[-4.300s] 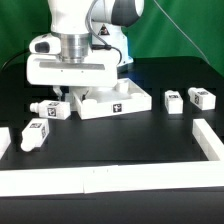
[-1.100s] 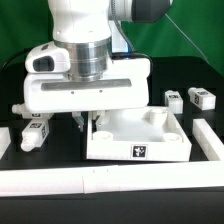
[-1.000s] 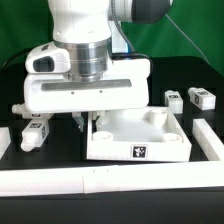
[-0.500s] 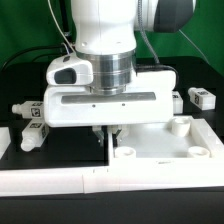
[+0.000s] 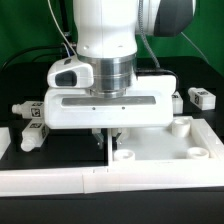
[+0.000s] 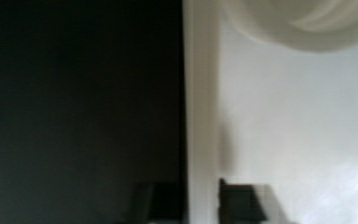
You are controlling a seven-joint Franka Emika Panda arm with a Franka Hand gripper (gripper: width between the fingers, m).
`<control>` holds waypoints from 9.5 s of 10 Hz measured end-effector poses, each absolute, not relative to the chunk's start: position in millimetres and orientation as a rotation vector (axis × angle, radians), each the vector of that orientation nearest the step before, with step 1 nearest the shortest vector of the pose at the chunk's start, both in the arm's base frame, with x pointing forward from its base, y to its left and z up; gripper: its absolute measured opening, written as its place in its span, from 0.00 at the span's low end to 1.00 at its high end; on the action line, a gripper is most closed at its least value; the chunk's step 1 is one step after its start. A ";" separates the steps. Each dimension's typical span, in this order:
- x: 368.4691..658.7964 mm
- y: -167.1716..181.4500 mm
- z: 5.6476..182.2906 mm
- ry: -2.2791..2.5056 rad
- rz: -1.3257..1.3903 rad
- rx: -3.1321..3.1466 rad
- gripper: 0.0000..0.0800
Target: Assemble one leg
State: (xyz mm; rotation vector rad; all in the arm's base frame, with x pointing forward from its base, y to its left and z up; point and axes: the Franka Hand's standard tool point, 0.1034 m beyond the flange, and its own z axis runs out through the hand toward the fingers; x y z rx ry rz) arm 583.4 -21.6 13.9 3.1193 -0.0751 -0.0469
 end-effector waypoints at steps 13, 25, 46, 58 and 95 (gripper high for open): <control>510.1 89.4 52.2 -0.211 -0.002 3.142 0.81; 440.8 115.2 46.5 -0.369 -1.182 2.876 0.81; 405.9 125.7 6.6 -0.233 -1.348 2.805 0.49; 520.6 89.0 104.0 -0.179 -1.243 2.906 0.36; 635.8 110.4 85.1 -0.011 0.959 3.034 0.36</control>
Offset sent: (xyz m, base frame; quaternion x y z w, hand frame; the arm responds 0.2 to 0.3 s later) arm -0.0544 0.0352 0.0333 0.0139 -0.0166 -0.0004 0.9998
